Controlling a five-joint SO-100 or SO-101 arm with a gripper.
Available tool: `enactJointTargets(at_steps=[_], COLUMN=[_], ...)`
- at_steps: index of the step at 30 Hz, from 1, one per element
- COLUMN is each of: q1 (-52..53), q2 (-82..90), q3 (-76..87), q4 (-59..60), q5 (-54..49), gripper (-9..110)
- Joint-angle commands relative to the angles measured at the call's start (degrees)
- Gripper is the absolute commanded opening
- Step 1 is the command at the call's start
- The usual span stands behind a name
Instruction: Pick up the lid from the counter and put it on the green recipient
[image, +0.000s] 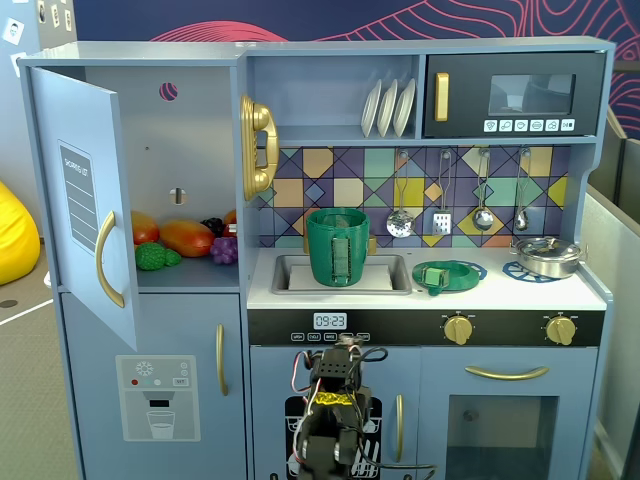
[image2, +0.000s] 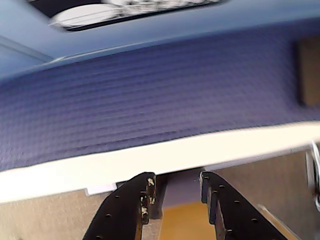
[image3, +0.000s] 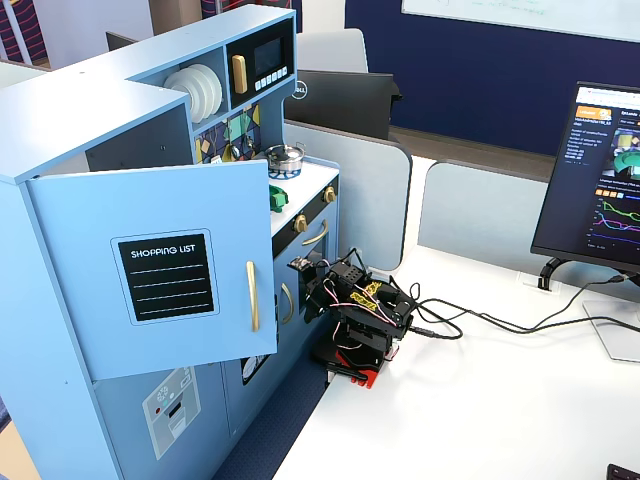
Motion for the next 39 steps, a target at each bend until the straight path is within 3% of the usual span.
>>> enactJointTargets(at_steps=[1, 7, 12, 22, 39], q1=[10.2, 21.4, 27.8, 27.4, 25.3], q2=[-11.3, -20.0, -20.0, -29.5, -48.2], q3=[-11.7, -28.2, -26.2, -24.4, -39.6], q4=[-23.4, -38.8, -57.6, -75.8, -77.3], q5=[-4.5, -5.2, -6.8, -5.7, -4.5], gripper=[3, 40, 55, 57, 54])
